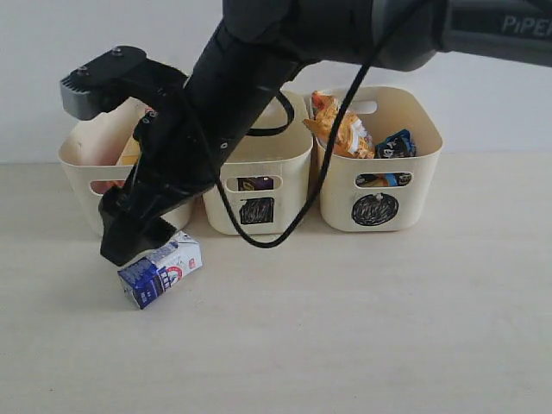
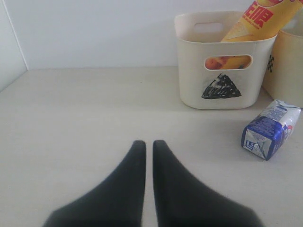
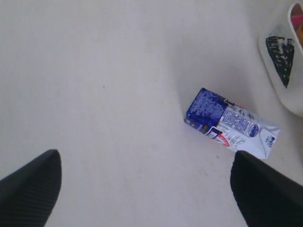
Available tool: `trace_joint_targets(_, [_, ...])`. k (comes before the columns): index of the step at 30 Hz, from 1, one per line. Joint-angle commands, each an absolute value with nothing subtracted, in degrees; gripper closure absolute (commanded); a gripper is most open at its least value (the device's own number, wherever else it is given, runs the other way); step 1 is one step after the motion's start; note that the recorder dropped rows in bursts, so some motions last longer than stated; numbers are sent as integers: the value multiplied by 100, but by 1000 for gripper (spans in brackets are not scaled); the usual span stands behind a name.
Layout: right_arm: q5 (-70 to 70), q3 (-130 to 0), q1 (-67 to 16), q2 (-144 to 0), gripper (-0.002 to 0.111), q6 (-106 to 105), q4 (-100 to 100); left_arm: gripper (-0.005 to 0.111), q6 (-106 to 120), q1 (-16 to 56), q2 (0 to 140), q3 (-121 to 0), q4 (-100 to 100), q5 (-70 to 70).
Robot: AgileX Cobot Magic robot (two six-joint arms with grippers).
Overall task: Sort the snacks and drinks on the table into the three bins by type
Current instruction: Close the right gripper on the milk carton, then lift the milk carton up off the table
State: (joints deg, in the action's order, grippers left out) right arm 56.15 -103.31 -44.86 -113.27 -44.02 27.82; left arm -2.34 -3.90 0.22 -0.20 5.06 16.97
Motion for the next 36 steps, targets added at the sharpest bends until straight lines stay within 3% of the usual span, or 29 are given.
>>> trace_joint_targets(1, [5334, -10357, -4525, -11504, 20, -3572, 2701, 102, -214, -394, 0, 0, 515, 1682])
trace_joint_targets(11, [4630, -10386, -4824, -12123, 20, -3607, 2225, 102, -214, -394, 0, 0, 515, 1682])
trace_joint_targets(17, [5594, -11068, -4856, -12379, 21, -6817, 2226, 102, -214, -394, 0, 0, 515, 1676])
trace_joint_targets(36, [5683, -12331, -4856, -13671, 21, -7892, 1718, 102, -214, -394, 0, 0, 515, 1676])
